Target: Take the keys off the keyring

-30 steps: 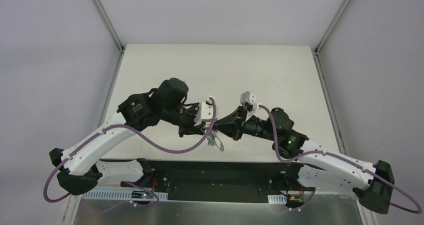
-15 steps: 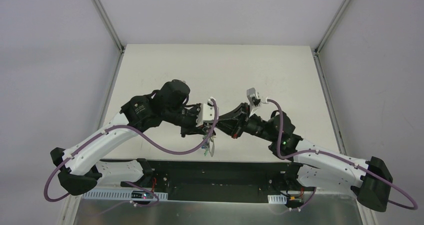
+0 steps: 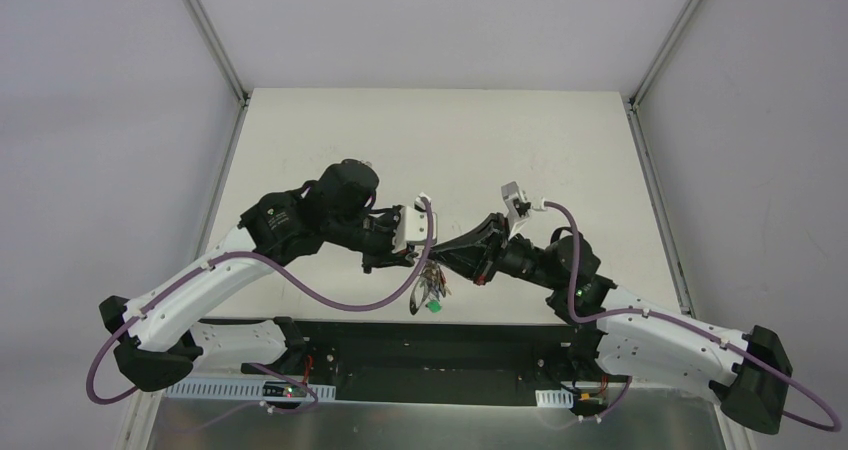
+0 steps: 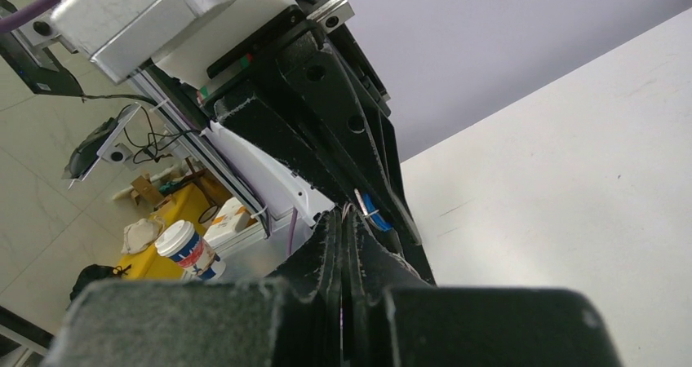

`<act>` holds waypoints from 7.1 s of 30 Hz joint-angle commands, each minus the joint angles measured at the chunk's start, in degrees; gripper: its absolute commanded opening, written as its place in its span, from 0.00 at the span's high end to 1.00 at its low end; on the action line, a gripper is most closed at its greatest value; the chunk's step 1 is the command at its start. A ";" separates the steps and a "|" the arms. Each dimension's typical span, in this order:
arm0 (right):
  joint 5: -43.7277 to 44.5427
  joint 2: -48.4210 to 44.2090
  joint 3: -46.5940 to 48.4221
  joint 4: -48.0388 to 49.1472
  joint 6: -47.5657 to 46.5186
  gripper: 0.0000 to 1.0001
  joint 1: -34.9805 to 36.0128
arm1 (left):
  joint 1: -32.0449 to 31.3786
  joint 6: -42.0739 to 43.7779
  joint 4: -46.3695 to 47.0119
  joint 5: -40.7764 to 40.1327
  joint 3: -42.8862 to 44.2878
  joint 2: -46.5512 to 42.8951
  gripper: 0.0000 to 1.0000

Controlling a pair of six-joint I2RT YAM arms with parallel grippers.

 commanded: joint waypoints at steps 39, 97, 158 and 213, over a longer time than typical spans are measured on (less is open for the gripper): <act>7.20 -8.02 11.00 -38.16 -18.37 0.49 -0.16 | -0.54 -3.80 -0.11 -7.47 5.10 2.29 1.00; 9.08 -7.14 -2.30 -9.62 -48.13 0.58 5.28 | -0.54 -42.71 -12.66 5.87 25.50 21.29 1.00; 12.93 -21.42 -7.91 -5.68 -38.61 0.68 5.34 | 5.24 -51.72 -12.29 12.22 19.64 19.73 1.00; 9.44 -16.40 -3.72 -10.80 -41.09 1.00 5.35 | 5.76 -51.50 -12.20 14.63 20.57 19.25 1.00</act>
